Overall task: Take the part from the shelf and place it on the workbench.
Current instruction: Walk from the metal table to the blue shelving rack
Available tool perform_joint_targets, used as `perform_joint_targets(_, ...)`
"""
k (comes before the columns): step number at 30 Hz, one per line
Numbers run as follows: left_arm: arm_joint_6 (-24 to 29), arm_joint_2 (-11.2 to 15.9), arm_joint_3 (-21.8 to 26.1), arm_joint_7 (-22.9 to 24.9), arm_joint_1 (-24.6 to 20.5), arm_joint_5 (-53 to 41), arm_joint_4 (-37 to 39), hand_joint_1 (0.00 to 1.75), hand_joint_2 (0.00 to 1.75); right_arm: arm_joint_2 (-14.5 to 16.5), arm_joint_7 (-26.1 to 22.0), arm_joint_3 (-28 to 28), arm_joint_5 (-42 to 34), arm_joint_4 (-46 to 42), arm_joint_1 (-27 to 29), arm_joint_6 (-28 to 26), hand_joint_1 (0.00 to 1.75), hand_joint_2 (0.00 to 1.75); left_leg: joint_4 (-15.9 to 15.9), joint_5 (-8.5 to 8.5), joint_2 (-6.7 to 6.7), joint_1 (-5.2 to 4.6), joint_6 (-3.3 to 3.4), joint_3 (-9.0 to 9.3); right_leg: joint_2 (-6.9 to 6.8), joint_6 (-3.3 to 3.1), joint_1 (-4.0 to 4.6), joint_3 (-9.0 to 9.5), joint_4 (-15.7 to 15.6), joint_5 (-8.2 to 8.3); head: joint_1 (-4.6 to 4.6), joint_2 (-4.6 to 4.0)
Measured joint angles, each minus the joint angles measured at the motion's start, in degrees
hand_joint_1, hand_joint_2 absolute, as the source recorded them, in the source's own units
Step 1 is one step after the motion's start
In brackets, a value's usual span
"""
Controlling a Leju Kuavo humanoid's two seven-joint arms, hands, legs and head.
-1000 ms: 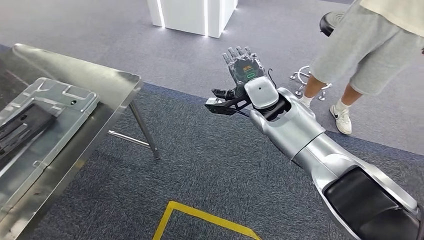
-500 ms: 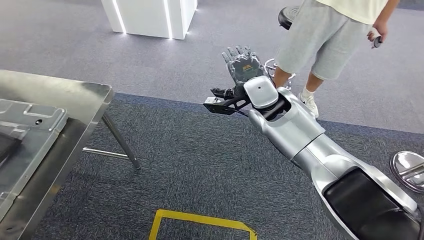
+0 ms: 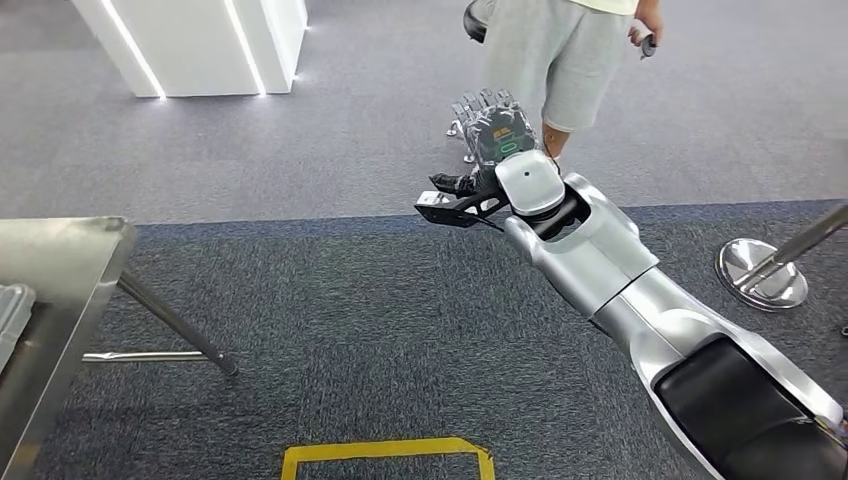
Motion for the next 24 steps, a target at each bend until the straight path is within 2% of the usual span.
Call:
perform_joint_targets(1,0.00,0.00,0.00,0.04,0.04,-0.04,0.00,0.00,0.00,-0.01,0.02,-0.01,0.03,-0.07,0.02,0.01,0.00,0.00,-3.71,2.64,-0.68,0.08,0.08,1.25,0.88,0.09,-0.06,0.00,0.21,-0.10,0.01,-0.01)
perform_joint_targets(2,0.00,0.02,0.00,0.09,0.14,-0.07,0.00,0.00,0.00,-0.01,0.04,-0.01,0.05,-0.13,0.00,0.00,0.00,0.00,-7.54,4.67,-2.12,0.21,0.20,2.68,1.70,0.26,-0.09,-0.09,0.45,-0.21,0.02,-0.01)
perform_joint_targets(3,0.01,0.04,0.00,0.13,0.19,-0.09,0.00,0.00,0.00,-0.01,0.05,-0.02,0.05,-0.19,-0.02,0.00,0.00,0.00,-10.70,5.97,-3.44,0.32,0.33,3.92,2.48,0.51,-0.15,-0.30,0.74,-0.29,0.03,-0.01)
perform_joint_targets(4,0.01,0.06,0.00,0.14,0.18,-0.10,0.00,0.00,0.00,-0.02,0.05,-0.02,0.06,-0.23,-0.02,0.00,0.00,0.00,-12.63,6.52,-4.50,0.33,0.47,4.68,3.15,0.85,-0.29,-0.57,0.92,-0.28,0.03,-0.01)
perform_joint_targets(5,0.02,0.08,0.00,0.14,0.09,-0.14,0.00,0.00,0.00,-0.08,0.07,-0.05,0.06,-0.25,-0.01,0.01,0.00,0.00,-13.19,6.35,-4.90,0.25,0.66,4.94,3.84,1.24,-0.45,-0.84,0.94,-0.16,0.01,0.00)
perform_joint_targets(6,0.02,0.09,0.00,0.15,-0.12,-0.18,0.00,0.00,0.00,-0.21,0.10,-0.12,0.08,-0.28,0.00,-0.01,0.00,0.00,-13.49,6.42,-4.34,0.12,0.88,5.10,4.57,1.65,-0.63,-1.02,0.84,0.04,0.00,0.00)
perform_joint_targets(7,0.02,0.07,0.00,0.16,-0.27,-0.22,0.00,0.00,0.00,-0.43,0.14,-0.24,0.09,-0.31,0.01,-0.02,0.00,0.00,-13.76,6.61,-3.61,0.16,1.22,5.30,4.71,1.99,-0.70,-1.09,0.76,0.14,0.00,0.00)
perform_joint_targets(8,0.02,0.05,0.00,0.17,-0.35,-0.28,-0.01,0.00,0.00,-0.66,0.19,-0.39,0.10,-0.32,-0.04,-0.04,0.00,0.00,-14.13,6.79,-2.82,0.22,1.66,5.59,3.61,2.26,-0.54,-1.28,1.17,-0.17,0.08,-0.01)
perform_joint_targets(9,0.02,0.03,0.00,0.19,-0.32,-0.32,-0.01,0.00,0.00,-0.86,0.27,-0.55,0.14,-0.34,-0.12,-0.08,0.00,0.00,-14.54,6.97,-1.96,0.25,2.10,5.88,1.81,2.46,-0.38,-1.88,2.50,-1.05,0.18,-0.01)
perform_joint_targets(11,0.02,0.01,0.00,0.19,-0.07,-0.40,-0.01,0.00,0.00,-1.14,0.42,-0.77,0.25,-0.35,-0.15,-0.12,0.00,0.00,-14.94,7.04,-0.24,0.05,2.71,6.24,-2.22,2.76,-0.27,-4.76,8.58,-4.32,0.34,-0.01)
perform_joint_targets(12,0.03,0.01,0.00,0.17,0.03,-0.46,0.00,0.00,0.00,-1.26,0.51,-0.81,0.36,-0.36,-0.03,-0.13,0.00,0.00,-14.94,6.99,0.61,-0.08,2.81,6.26,-2.97,2.91,-0.46,-6.64,12.31,-5.90,0.33,-0.01)
perform_joint_targets(13,0.04,0.01,0.00,0.13,0.07,-0.52,-0.01,0.00,0.00,-1.44,0.63,-0.86,0.55,-0.36,0.18,-0.15,0.00,0.00,-14.90,6.89,1.45,-0.14,2.83,6.28,-3.29,3.04,-0.65,-8.08,15.12,-6.75,0.34,-0.01)
perform_joint_targets(14,0.05,0.01,0.00,0.06,0.05,-0.57,-0.01,0.00,0.00,-1.63,0.79,-0.92,0.79,-0.36,0.39,-0.18,0.00,0.00,-14.87,6.78,2.25,-0.17,2.82,6.32,-3.46,3.15,-0.81,-8.58,16.07,-6.58,0.34,-0.02)
perform_joint_targets(15,0.06,0.01,0.00,-0.01,0.00,-0.61,-0.01,0.00,0.00,-1.84,0.97,-1.01,1.03,-0.37,0.54,-0.21,0.00,0.00,-14.82,6.62,2.98,-0.19,2.77,6.43,-3.70,3.18,-0.92,-7.76,14.60,-5.35,0.34,-0.02)
perform_joint_targets(16,0.07,0.01,0.00,-0.08,-0.04,-0.62,-0.01,0.00,0.00,-2.01,1.13,-1.11,1.22,-0.42,0.61,-0.24,0.00,0.00,-14.76,6.41,3.66,-0.20,2.68,6.62,-4.22,3.12,-0.97,-5.81,11.10,-3.47,0.34,-0.02)
perform_joint_targets(18,0.06,-0.01,0.00,-0.16,-0.05,-0.63,0.00,0.00,0.87,-2.30,1.26,-1.26,1.36,-0.64,0.59,-0.30,0.00,0.00,-14.71,5.95,4.87,-0.32,2.34,7.08,-6.78,2.61,-0.45,-1.51,3.28,-0.94,0.33,-0.02)
perform_joint_targets(19,0.06,-0.01,0.00,-0.20,-0.04,-0.67,0.00,0.00,1.31,-2.38,1.28,-1.31,1.38,-0.78,0.56,-0.31,0.00,0.00,-14.73,5.73,5.40,-0.40,2.09,7.27,-7.62,2.31,-0.11,-0.29,1.03,-0.50,0.31,-0.02)
perform_joint_targets(20,0.06,-0.01,0.00,-0.22,-0.06,-0.72,0.00,0.00,1.75,-2.45,1.28,-1.35,1.41,-0.87,0.54,-0.32,0.00,0.00,-14.79,5.56,5.94,-0.48,1.80,7.44,-8.03,2.05,0.26,0.11,0.16,-0.62,0.30,-0.02)
perform_joint_targets(22,0.05,-0.06,-0.01,-0.26,-0.22,-0.79,0.00,0.00,1.75,-2.54,1.33,-1.46,1.50,-1.03,0.47,-0.32,0.00,0.00,-14.96,5.26,7.01,-0.50,1.15,7.79,-6.70,1.60,0.41,0.20,-0.11,-0.46,0.26,-0.01)
perform_joint_targets(23,0.05,-0.10,-0.01,-0.26,-0.31,-0.83,0.00,0.00,1.75,-2.58,1.41,-1.56,1.62,-1.24,0.42,-0.34,0.00,0.00,-14.72,4.88,6.69,-0.38,0.85,7.90,-6.15,1.32,0.30,0.41,-0.41,-0.38,0.28,-0.01)
perform_joint_targets(24,0.03,-0.16,-0.01,-0.28,-0.36,-0.87,0.00,0.00,1.75,-2.60,1.52,-1.67,1.78,-1.43,0.30,-0.35,0.00,0.00,-13.59,4.00,5.57,-0.25,0.63,7.56,-5.63,1.00,0.11,0.66,-0.72,-0.29,0.26,0.00)
